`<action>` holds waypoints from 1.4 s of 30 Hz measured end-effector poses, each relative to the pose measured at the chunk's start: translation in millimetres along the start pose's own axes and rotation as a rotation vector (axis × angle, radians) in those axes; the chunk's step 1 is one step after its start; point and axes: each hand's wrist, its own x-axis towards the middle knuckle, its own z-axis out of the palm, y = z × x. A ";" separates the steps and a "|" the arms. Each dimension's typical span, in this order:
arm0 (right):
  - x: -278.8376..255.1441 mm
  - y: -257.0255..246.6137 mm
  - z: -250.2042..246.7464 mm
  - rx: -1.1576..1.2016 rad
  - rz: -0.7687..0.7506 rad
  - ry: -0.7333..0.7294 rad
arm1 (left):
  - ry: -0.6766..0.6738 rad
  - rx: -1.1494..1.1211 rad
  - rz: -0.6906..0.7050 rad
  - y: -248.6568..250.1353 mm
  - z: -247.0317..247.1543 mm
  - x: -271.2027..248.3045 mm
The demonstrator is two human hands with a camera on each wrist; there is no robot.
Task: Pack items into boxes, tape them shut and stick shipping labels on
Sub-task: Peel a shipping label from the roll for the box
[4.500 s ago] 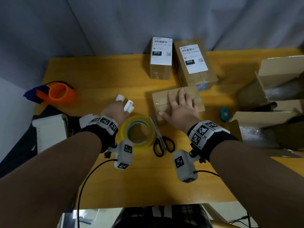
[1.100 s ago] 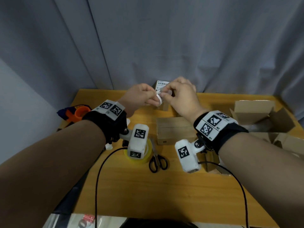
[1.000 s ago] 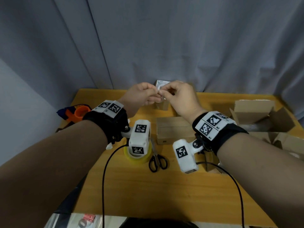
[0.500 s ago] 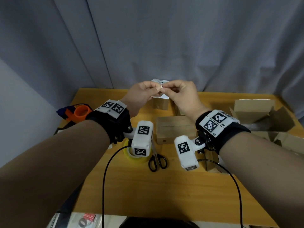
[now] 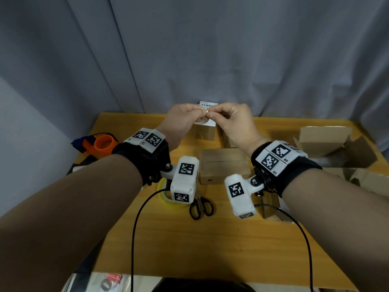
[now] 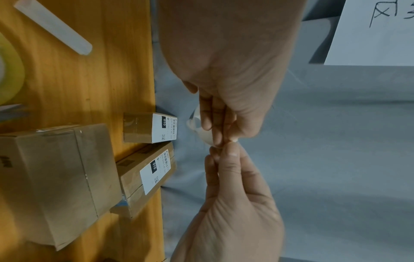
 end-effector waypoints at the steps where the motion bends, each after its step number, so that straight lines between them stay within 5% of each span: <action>1: 0.3 0.0 0.3 -0.009 -0.007 0.002 | 0.011 0.016 0.007 0.0 0.7 -0.2; 15: 0.1 -1.3 -1.5 -0.002 -0.009 -0.014 | 0.059 0.066 0.068 -1.7 3.7 2.2; 21: 2.6 -2.9 -2.9 0.051 0.099 0.117 | 0.067 0.146 0.049 -6.7 2.5 5.9; 25: 2.4 -4.6 -1.0 -0.020 0.065 0.057 | 0.028 -0.021 -0.035 -3.5 3.2 6.9; 29: 1.7 -8.5 0.8 -0.092 0.019 -0.003 | -0.014 0.029 0.051 -0.6 4.9 4.1; 42: -0.9 -1.4 5.3 0.200 0.184 0.057 | 0.009 0.123 0.101 -6.7 -1.7 7.7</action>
